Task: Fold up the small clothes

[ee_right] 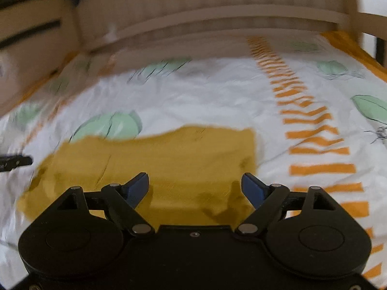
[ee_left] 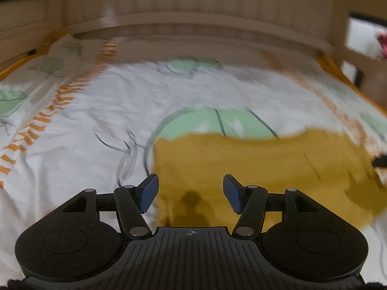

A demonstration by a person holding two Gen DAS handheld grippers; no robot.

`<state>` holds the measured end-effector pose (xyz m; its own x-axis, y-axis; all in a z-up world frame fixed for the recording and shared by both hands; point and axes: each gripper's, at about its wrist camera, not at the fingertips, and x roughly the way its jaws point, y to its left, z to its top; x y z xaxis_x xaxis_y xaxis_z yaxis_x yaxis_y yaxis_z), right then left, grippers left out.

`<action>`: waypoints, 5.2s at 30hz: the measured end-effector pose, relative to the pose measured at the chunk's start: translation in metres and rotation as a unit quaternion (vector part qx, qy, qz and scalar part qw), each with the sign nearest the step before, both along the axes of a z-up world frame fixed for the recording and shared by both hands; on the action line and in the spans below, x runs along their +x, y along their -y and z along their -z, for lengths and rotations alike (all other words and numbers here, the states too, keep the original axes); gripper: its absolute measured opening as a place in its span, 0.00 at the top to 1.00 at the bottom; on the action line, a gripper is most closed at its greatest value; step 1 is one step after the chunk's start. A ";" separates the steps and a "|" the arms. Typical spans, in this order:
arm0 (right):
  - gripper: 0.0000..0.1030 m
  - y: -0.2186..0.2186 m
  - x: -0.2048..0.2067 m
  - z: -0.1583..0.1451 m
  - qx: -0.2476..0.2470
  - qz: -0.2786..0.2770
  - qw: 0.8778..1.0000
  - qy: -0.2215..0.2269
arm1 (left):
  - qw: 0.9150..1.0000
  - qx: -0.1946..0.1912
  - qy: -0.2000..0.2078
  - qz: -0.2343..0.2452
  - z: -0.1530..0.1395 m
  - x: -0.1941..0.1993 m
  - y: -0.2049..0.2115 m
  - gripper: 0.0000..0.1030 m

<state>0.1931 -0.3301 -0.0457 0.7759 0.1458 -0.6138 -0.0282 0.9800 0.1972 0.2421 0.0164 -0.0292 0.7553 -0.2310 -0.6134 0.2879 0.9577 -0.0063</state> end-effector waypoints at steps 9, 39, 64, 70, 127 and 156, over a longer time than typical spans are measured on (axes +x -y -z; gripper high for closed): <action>0.17 -0.043 0.006 0.020 -0.065 -0.053 0.996 -0.038 | 0.998 0.033 -0.046 0.030 0.025 0.007 0.020 0.45; 0.12 -0.026 0.088 0.008 -0.030 0.012 0.999 -0.035 | 0.997 -0.025 -0.060 -0.051 -0.004 0.090 0.002 0.45; 0.01 0.005 0.117 0.029 -0.018 0.049 0.997 -0.064 | 0.995 -0.009 -0.082 -0.049 0.052 0.070 0.010 0.32; 0.00 -0.008 0.067 0.020 -0.057 0.005 0.998 -0.036 | 0.995 -0.008 -0.080 -0.051 0.053 0.070 0.010 0.31; 0.00 0.106 -0.020 0.065 0.346 0.043 0.937 -0.008 | 0.982 0.054 -0.179 -0.030 0.038 0.063 0.129 0.29; 0.00 0.103 0.055 0.075 0.392 -0.055 0.915 -0.080 | 0.983 0.037 -0.178 -0.028 0.030 0.020 0.121 0.31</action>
